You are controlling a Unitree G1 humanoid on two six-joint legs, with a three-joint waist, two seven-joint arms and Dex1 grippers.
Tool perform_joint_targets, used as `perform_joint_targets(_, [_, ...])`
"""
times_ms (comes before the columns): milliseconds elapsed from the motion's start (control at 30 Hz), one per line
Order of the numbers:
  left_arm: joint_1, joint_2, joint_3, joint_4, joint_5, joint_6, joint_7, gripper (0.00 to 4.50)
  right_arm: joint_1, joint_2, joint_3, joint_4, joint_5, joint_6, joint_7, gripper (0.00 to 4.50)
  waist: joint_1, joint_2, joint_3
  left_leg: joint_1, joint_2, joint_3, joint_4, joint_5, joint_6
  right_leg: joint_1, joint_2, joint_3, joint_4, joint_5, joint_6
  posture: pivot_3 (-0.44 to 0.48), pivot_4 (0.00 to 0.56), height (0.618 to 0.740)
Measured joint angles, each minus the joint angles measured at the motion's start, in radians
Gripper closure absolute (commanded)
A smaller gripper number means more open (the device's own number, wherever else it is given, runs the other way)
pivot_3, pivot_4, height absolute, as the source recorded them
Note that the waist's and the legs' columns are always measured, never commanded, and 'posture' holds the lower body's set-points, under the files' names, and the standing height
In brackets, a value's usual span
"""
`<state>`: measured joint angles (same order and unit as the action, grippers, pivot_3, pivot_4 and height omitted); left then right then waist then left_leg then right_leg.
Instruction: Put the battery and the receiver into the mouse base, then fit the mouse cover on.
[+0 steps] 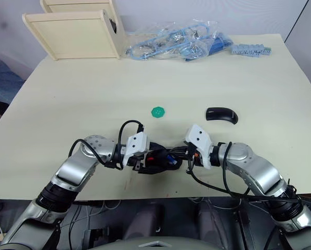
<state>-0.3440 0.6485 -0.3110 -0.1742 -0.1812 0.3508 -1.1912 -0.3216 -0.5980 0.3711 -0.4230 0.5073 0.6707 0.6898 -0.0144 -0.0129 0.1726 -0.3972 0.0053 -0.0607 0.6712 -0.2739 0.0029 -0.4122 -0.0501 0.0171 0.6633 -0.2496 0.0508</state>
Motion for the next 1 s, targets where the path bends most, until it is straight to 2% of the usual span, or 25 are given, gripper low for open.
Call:
perform_joint_targets(733, [0.007,0.001,-0.002,0.000,0.002,0.000,0.010,1.53,0.029,0.018,0.035,0.060,-0.171,-0.085,0.064,4.39,-0.001,0.000,-0.003,0.004,0.000,0.001,0.000,0.000,0.000,0.003,0.000,0.001,0.001,0.000,0.000,0.000,0.150,0.740])
perform_joint_targets(867, [0.008,0.001,-0.002,0.000,0.000,-0.002,0.013,1.53,0.062,0.064,-0.033,0.069,-0.119,-0.077,0.070,4.39,-0.001,-0.001,-0.003,0.004,0.000,0.001,0.000,0.000,0.000,0.003,0.000,0.001,0.001,0.000,0.000,0.000,0.150,0.740])
perform_joint_targets(1000, [0.008,0.001,-0.002,-0.001,-0.001,-0.004,0.017,1.53,0.078,0.054,-0.096,0.053,-0.069,-0.054,0.084,4.39,0.000,0.000,-0.003,0.004,0.000,0.001,0.000,0.000,0.000,0.003,0.000,0.001,0.001,0.000,0.000,0.000,0.150,0.740])
